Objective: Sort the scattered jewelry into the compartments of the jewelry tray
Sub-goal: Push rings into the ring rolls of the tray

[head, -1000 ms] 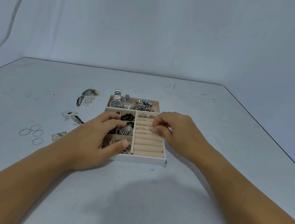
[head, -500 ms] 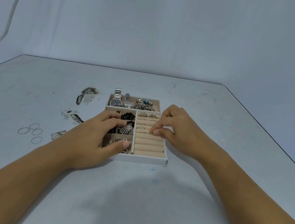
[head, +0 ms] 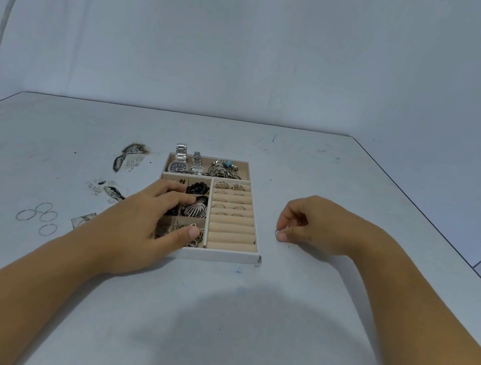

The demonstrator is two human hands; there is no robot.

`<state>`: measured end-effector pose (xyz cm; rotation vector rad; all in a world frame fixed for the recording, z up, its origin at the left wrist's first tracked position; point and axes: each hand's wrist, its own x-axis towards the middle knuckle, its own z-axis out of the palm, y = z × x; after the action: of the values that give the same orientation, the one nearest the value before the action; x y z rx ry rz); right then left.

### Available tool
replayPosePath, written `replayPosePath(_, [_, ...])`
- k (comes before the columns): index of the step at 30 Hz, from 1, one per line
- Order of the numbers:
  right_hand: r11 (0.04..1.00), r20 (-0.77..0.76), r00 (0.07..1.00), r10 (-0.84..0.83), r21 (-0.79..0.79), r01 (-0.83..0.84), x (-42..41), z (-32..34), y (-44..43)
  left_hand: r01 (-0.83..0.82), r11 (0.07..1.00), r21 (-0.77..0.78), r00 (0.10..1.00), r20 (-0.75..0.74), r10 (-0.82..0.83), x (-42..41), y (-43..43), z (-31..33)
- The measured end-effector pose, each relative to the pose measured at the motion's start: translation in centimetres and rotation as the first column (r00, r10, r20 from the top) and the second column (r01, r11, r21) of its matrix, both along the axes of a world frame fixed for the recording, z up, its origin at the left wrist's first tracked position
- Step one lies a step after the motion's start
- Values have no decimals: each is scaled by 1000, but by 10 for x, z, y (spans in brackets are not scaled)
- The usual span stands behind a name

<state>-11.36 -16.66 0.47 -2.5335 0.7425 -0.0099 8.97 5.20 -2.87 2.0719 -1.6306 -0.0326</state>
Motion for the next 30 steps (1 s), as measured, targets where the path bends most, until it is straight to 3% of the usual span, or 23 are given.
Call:
replayPosePath(4, [1000, -75, 997, 8, -13, -9, 3, 0, 4, 2, 1000, -8, 1000, 6, -2, 0, 0, -1])
replayPosePath(8, [1000, -31, 999, 11, -24, -12, 4, -1, 9, 6, 1000, -18, 1000, -1, -6, 0, 0, 0])
replayPosePath(14, [996, 410, 911, 31, -85, 4, 18, 20, 28, -4, 1000, -12, 1000, -1, 4, 0, 0, 0])
replayPosePath(20, [997, 537, 841, 71, -75, -37, 57, 17, 56, 10, 999, -36, 1000, -24, -10, 8, 9, 14])
replayPosePath(23, [995, 581, 808, 97, -88, -56, 65, -2, 61, -64, 996, -60, 998, -4, 64, 28, 26, 36])
replayPosePath(27, [992, 603, 789, 116, -111, -62, 63, -14, 63, -175, 980, 93, 979, 123, 163, 65, 59, 51])
replayPosePath(30, [995, 619, 780, 94, -72, -63, 59, -17, 63, -218, 952, 216, 976, 69, 208, 80, 78, 45])
